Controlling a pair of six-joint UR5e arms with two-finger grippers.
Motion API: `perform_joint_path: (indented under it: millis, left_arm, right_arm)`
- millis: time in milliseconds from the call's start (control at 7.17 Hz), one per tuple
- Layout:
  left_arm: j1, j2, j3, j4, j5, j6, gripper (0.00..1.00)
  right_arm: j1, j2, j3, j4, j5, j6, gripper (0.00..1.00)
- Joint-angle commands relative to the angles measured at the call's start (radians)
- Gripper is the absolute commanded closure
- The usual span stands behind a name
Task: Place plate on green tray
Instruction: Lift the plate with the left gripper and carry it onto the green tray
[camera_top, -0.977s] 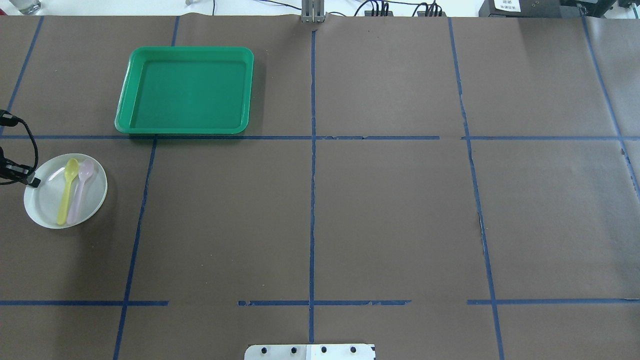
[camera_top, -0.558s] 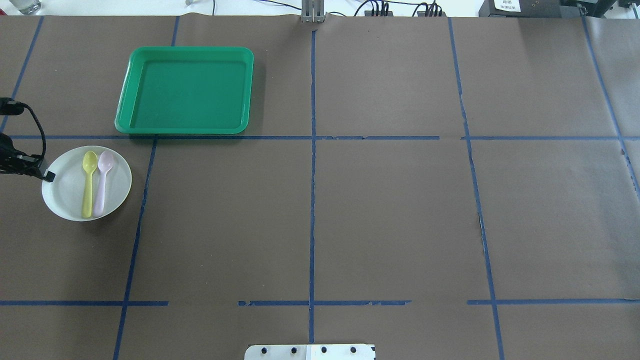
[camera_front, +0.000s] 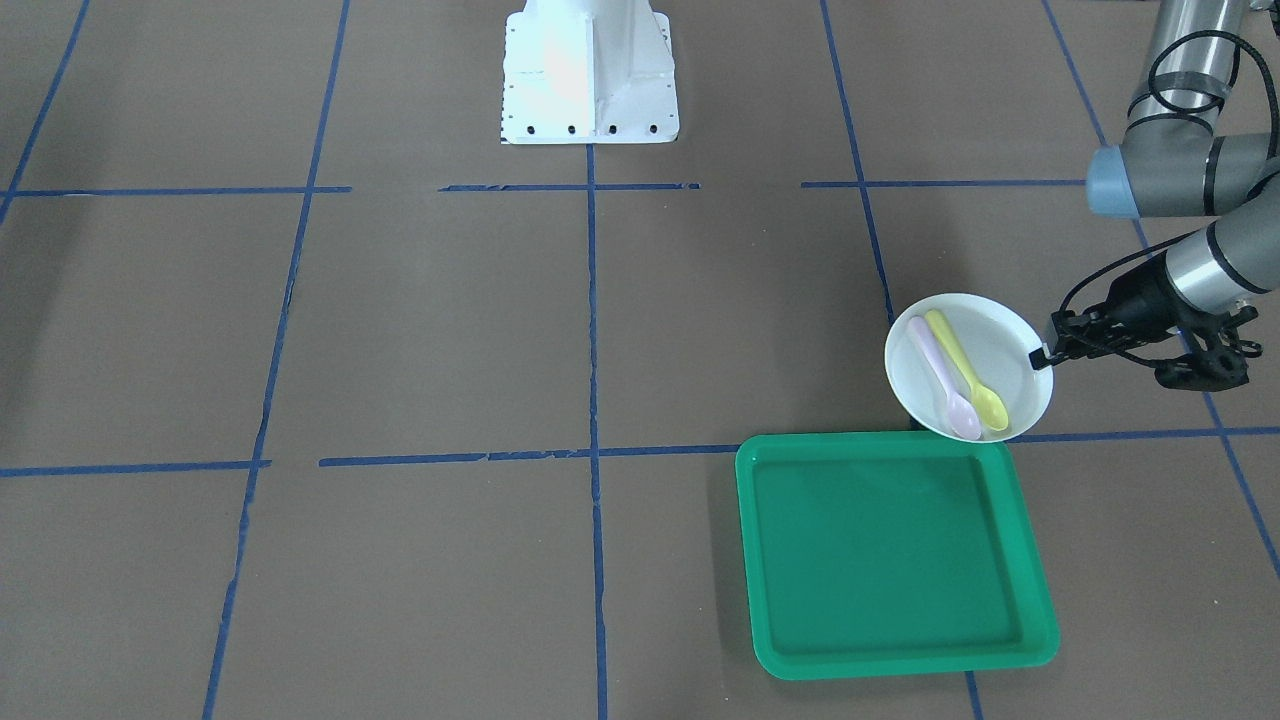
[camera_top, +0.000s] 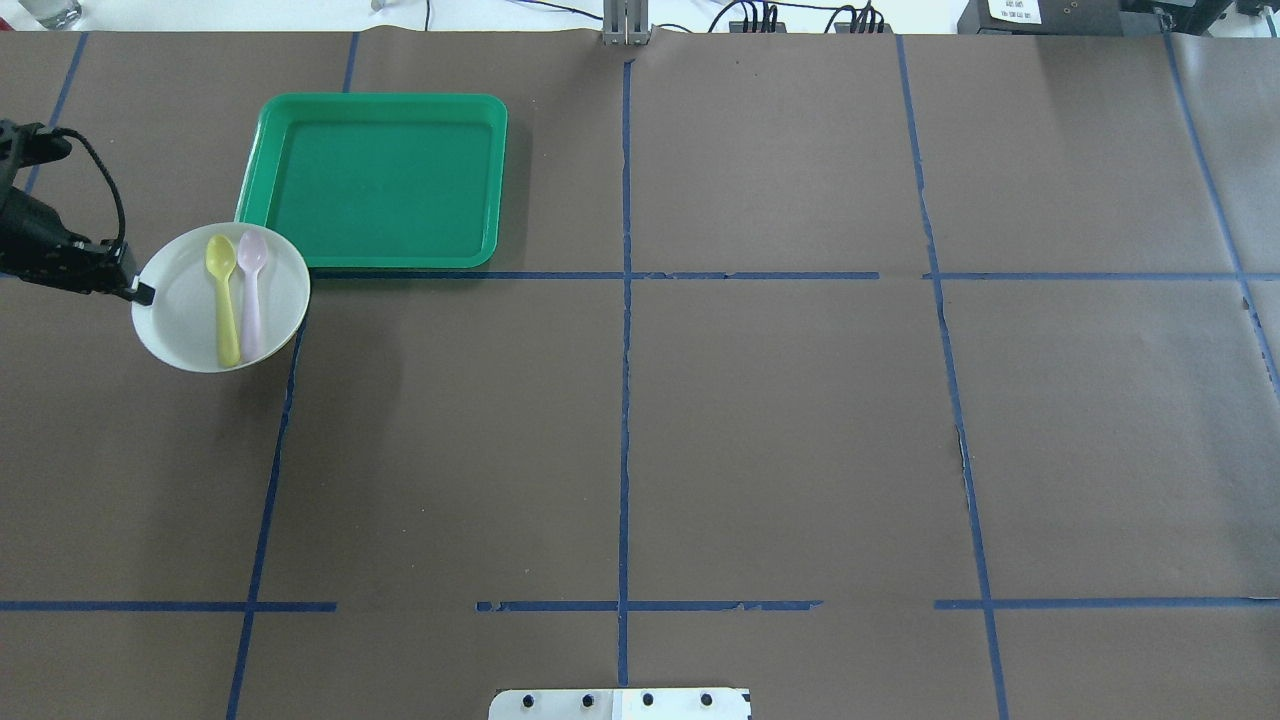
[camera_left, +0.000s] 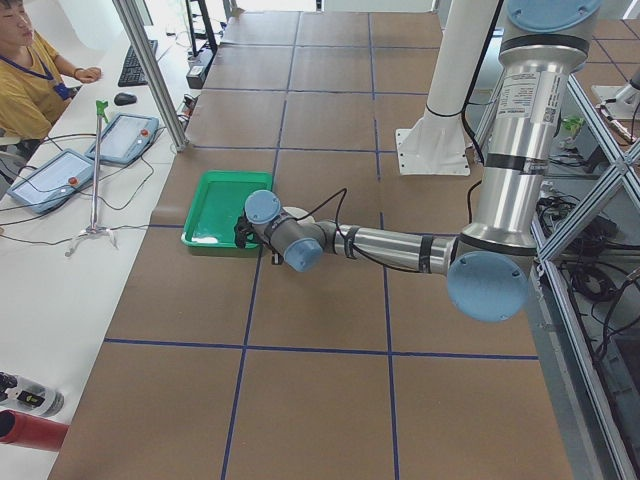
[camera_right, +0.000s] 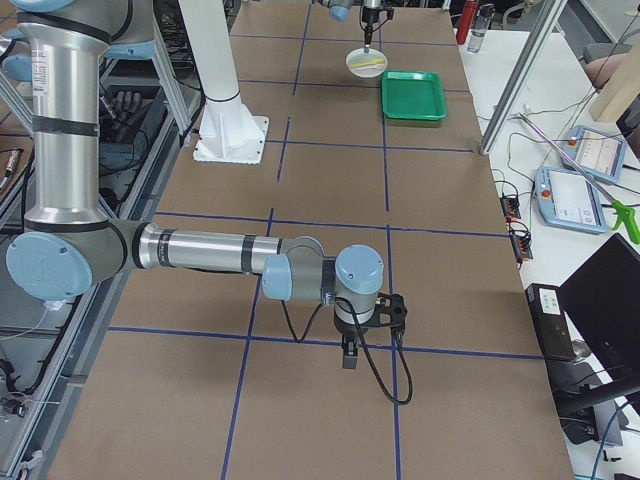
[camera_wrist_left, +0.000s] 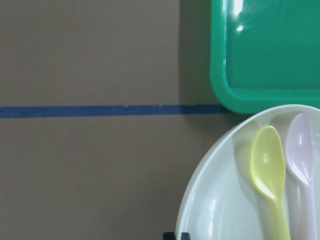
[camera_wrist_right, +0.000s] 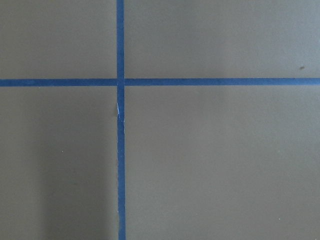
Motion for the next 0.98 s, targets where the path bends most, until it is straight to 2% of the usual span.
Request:
perform_joint_path:
  millis: [0, 140, 419, 558, 837]
  left_arm:
    - [0.001, -0.163, 0.138, -0.002, 0.013, -0.188, 1.00]
    - [0.003, -0.217, 0.189, -0.008, 0.068, -0.291, 1.00]
    - [0.032, -0.290, 0.366, -0.217, 0.125, -0.432, 1.00]
    - [0.059, -0.323, 0.430, -0.259, 0.202, -0.445, 1.00]
    - [0.099, -0.338, 0.450, -0.270, 0.212, -0.445, 1.00]
  right_arm:
    - [0.000, 0.000, 0.000, 0.000, 0.000, 0.000, 0.00]
    - [0.000, 0.000, 0.000, 0.000, 0.000, 0.000, 0.00]
    - [0.000, 0.000, 0.000, 0.000, 0.001, 0.000, 0.00]
    - [0.000, 0.000, 0.000, 0.000, 0.000, 0.000, 0.00]
    - [0.000, 0.000, 0.000, 0.000, 0.000, 0.000, 0.00]
